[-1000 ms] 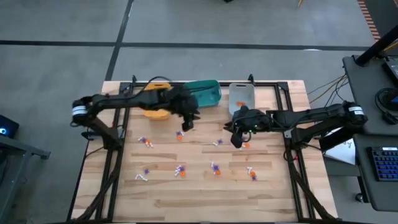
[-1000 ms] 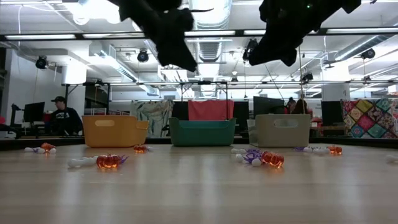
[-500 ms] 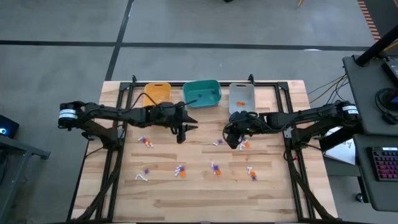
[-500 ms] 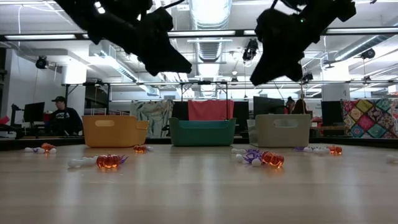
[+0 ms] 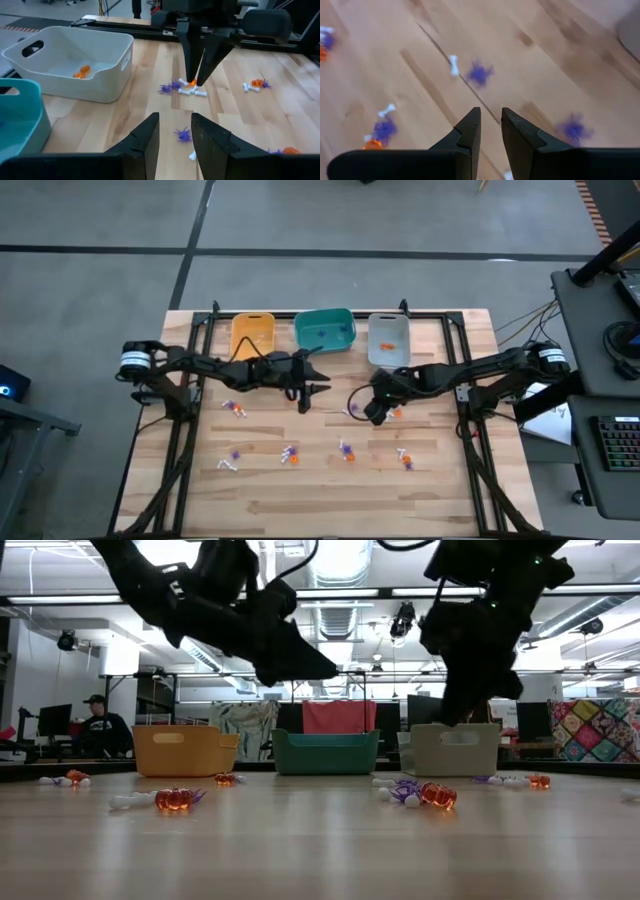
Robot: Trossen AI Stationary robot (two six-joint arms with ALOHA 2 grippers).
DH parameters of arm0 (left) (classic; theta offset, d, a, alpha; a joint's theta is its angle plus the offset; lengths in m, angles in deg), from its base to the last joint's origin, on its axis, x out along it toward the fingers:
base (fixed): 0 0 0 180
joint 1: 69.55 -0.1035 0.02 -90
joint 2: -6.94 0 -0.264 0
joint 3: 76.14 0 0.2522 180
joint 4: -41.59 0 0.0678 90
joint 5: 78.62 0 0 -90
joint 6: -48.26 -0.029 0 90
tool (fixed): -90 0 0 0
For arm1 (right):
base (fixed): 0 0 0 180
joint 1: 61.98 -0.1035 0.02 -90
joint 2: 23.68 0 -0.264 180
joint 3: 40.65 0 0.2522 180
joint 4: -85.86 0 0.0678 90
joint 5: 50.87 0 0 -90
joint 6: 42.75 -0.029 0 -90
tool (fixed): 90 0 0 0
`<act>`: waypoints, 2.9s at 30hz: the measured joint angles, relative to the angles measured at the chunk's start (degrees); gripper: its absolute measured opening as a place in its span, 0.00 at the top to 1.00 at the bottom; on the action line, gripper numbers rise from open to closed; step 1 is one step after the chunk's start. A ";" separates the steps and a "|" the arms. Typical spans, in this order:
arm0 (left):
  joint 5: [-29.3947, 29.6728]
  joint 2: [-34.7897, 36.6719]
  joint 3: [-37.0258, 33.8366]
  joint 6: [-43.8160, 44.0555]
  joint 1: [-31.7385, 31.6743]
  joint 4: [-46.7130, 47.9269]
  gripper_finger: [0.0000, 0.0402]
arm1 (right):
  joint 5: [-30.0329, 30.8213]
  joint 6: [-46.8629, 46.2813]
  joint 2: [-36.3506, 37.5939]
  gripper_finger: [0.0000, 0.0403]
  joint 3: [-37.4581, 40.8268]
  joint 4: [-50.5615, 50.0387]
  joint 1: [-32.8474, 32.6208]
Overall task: Sort Halloween decoration
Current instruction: Put the violet spider toy into the blue green bin
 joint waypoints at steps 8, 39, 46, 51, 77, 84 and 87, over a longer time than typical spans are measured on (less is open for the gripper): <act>-0.04 -7.05 4.00 -0.15 0.83 -0.80 0.76 | 1.11 0.84 0.57 0.83 0.16 -3.04 -0.02; 7.14 18.48 -7.35 -2.51 1.38 0.70 0.76 | 4.66 42.82 -4.59 0.83 7.42 26.99 -1.01; 8.56 22.06 -10.64 -1.87 1.36 -1.78 0.76 | 4.77 39.89 -5.73 0.72 7.66 27.59 -1.01; 8.57 21.79 -10.89 -1.75 1.33 -2.72 0.76 | 4.91 39.71 -8.14 0.61 7.63 29.74 -1.01; 8.57 20.92 -10.83 -1.72 1.33 -3.16 0.76 | 3.90 37.66 -19.61 0.54 7.43 33.19 -0.22; 8.57 20.92 -10.84 -1.70 1.33 -3.16 0.76 | 2.99 37.72 -19.43 0.68 7.50 33.18 -0.11; 8.57 20.92 -10.85 -1.48 1.33 -3.16 0.76 | 2.88 37.81 -19.17 0.73 7.50 33.20 -0.11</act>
